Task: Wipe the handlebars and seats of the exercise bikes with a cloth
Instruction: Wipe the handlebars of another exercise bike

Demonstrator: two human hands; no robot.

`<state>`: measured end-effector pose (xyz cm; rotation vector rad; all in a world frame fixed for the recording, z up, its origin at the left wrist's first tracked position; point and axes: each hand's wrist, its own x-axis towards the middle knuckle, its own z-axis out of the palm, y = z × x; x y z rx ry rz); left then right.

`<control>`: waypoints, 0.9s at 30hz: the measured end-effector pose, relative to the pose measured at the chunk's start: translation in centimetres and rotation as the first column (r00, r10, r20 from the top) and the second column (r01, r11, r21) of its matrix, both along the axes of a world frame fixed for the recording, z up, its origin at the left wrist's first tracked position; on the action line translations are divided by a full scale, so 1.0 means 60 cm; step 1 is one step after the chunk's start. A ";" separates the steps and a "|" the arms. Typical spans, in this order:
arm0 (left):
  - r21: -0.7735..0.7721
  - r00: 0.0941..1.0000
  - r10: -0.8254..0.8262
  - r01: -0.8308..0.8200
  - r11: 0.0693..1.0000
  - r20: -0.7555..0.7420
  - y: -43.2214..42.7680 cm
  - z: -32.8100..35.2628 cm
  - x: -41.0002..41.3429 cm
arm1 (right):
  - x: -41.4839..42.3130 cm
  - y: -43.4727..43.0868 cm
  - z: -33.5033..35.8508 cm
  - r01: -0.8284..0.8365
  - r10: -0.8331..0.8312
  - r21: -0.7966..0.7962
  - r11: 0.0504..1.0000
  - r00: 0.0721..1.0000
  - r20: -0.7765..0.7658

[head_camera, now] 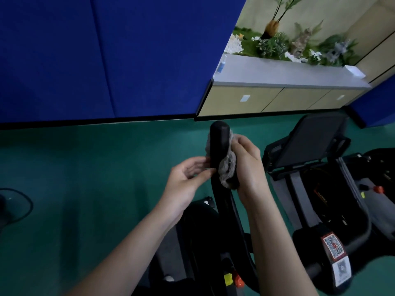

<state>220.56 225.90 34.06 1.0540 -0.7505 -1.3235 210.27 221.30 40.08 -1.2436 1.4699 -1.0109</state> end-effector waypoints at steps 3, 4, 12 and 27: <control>0.000 1.000 -0.001 0.001 1.000 -0.020 0.000 0.000 0.000 | 0.012 -0.013 0.011 0.036 -0.035 -0.041 0.999 0.999 0.037; -0.001 1.000 -0.005 0.005 1.000 -0.023 0.000 0.000 0.000 | 0.011 -0.011 0.009 0.033 -0.031 -0.060 0.998 0.999 0.023; 0.000 0.997 0.014 -0.014 1.000 -0.081 0.006 -0.001 -0.004 | 0.002 0.088 -0.014 -0.002 -0.206 -0.464 0.886 0.894 -0.398; 0.037 0.995 -0.007 0.011 0.999 -0.097 0.037 -0.005 -0.024 | -0.031 -0.016 0.060 -0.994 0.277 -0.098 0.054 0.110 -0.955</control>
